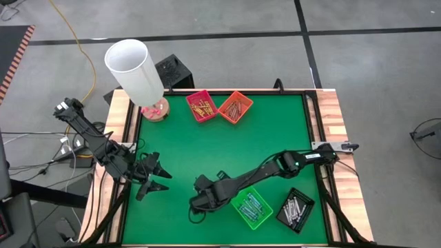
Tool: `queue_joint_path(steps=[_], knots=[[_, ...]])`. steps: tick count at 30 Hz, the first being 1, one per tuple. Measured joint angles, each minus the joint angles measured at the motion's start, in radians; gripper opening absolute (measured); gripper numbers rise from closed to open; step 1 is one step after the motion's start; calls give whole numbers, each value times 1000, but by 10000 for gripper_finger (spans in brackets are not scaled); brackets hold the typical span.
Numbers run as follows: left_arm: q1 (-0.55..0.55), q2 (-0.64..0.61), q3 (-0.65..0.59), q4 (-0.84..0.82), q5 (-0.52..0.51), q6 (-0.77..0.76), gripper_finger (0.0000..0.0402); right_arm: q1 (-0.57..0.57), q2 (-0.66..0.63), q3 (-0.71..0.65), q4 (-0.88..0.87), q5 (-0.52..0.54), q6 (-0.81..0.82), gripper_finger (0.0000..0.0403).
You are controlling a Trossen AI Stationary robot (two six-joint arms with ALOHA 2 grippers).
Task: Sort crayons
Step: Put the green crayon into the green bin
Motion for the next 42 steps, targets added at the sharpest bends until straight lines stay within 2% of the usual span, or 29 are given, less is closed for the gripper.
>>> queue_joint_path(steps=[7, 11, 14, 16, 23, 29, 34, 39, 42], knots=[[0, 0, 0, 0, -1, 0, 226, 55, -99, 6, -137, 84, 72, 2], [0, 0, 0, 1, -1, 5, 226, 112, -166, 7, -284, 144, 191, 2], [0, 0, 0, 1, -1, 7, 226, 154, -189, 7, -428, 149, 318, 2], [0, 0, 0, 1, -1, 7, 226, 179, -192, 2, -459, 147, 380, 2], [0, 0, 0, 4, -13, -5, 226, 232, -204, 0, -454, 59, 387, 2], [1, 0, 0, 2, -24, -9, 226, 257, -203, 0, -455, 53, 445, 1], [1, 0, 0, 2, -24, -11, 226, 280, -200, 0, -454, -92, 471, 1], [1, 0, 0, 2, -24, -11, 226, 298, -193, -16, -454, -110, 538, 1], [1, 0, 0, 2, -24, -21, 226, 306, -193, -64, -454, -160, 562, 1]])
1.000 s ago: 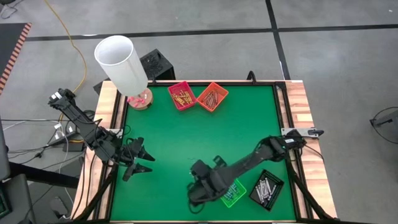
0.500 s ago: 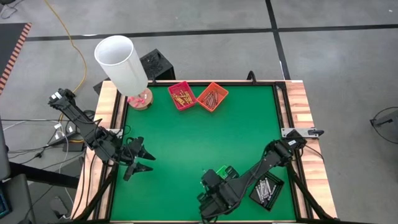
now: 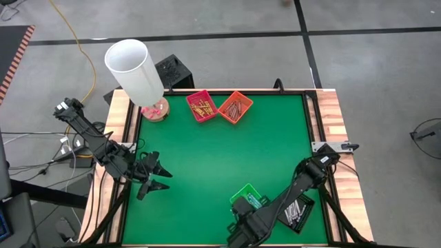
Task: Sort crayons
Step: Put the green crayon into the green bin, then return to Home Position
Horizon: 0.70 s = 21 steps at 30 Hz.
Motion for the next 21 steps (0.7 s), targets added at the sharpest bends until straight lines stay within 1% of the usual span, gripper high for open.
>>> queue_joint_path(steps=[5, 8, 11, 16, 21], knots=[[0, 0, 0, 0, 0, -9, 226, 1, 1, -97, -2, -72, 34, 1], [0, 0, 0, 0, -3, -16, 226, 1, 2, -117, -1, -93, 34, 2], [0, 0, 0, 0, -30, -18, 226, 2, 2, -118, 0, -97, 11, 10], [0, 0, 0, 0, -84, -79, 226, 7, 2, -119, 0, -130, -4, 43], [0, 0, 0, 0, -87, -82, 226, 6, 2, -119, 0, -128, -21, 80]])
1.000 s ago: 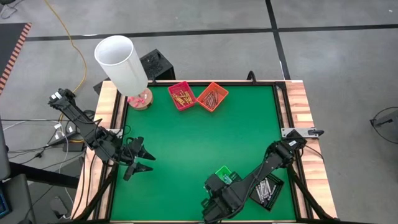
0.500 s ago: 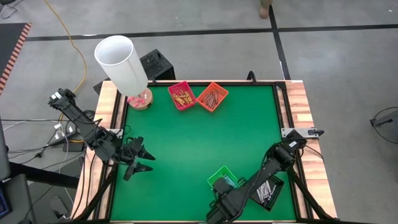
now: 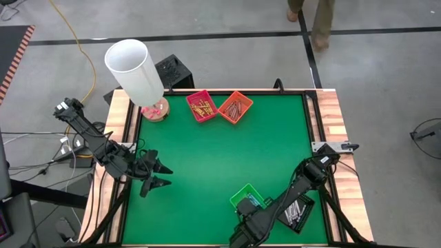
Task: Sort crayons
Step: Return to Home Position
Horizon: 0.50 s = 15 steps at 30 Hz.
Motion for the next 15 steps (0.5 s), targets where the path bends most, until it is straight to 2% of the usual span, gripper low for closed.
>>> queue_joint_path(steps=[5, 11, 15], knots=[[0, 0, 0, -7, 22, 11, 226, -6, 0, 0, 0, 34, -25, 101], [0, 0, 0, -73, 39, 3, 226, -2, -2, 20, 1, 250, -69, 101], [-1, 0, 0, -53, 38, -31, 226, -6, -3, 85, 57, 419, -248, 101]])
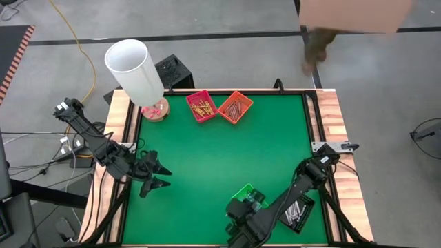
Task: Sort crayons
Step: Return to Home Position
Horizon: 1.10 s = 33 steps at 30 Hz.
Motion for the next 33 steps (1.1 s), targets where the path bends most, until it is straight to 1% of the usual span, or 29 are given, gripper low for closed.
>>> queue_joint_path(steps=[2, 4, 6, 8, 9, 10, 11, 14, 15, 16, 18, 20, 25, 27, 29, 31, 33], knots=[[0, 0, 0, 65, 11, 71, 226, -7, 0, 46, 48, 77, -139, 101], [0, -5, 0, 142, 65, 185, 226, -15, 0, 104, 101, 113, -314, 101], [0, -14, 0, 227, 139, 294, 226, -20, -18, 121, 161, 112, -525, 101], [0, -30, 13, 267, 194, 363, 226, -24, -58, 102, 190, 66, -713, 101], [0, -43, 23, 273, 216, 392, 226, -26, -72, 102, 192, 37, -757, 101], [0, -58, 32, 273, 234, 421, 226, -27, -89, 102, 189, 39, -782, 101], [0, -76, 39, 271, 249, 451, 226, -23, -106, 102, 184, 88, -794, 101], [0, -146, 43, 258, 278, 536, 226, -15, -157, 102, 148, 324, -828, 101], [0, -174, 43, 245, 284, 567, 226, -15, -176, 102, 127, 377, -835, 101], [0, -203, 43, 236, 286, 593, 226, -14, -197, 102, 99, 413, -832, 101], [0, -274, 43, 193, 289, 639, 226, -14, -244, 102, 42, 440, -803, 101], [0, -347, 43, 164, 289, 674, 226, -17, -294, 102, 12, 440, -786, 101], [0, -524, 43, 67, 290, 741, 226, 2, -407, 102, -55, 442, -806, 101], [1, -584, 43, 30, 290, 756, 226, 15, -459, 95, -52, 428, -854, 101], [1, -636, 43, 5, 284, 758, 226, 25, -528, 85, -15, 385, -925, 101], [1, -671, 43, -15, 274, 754, 226, 23, -606, 73, 68, 308, -988, 101], [1, -688, 43, -25, 272, 754, 226, 15, -682, 30, 182, 212, -1061, 101]])
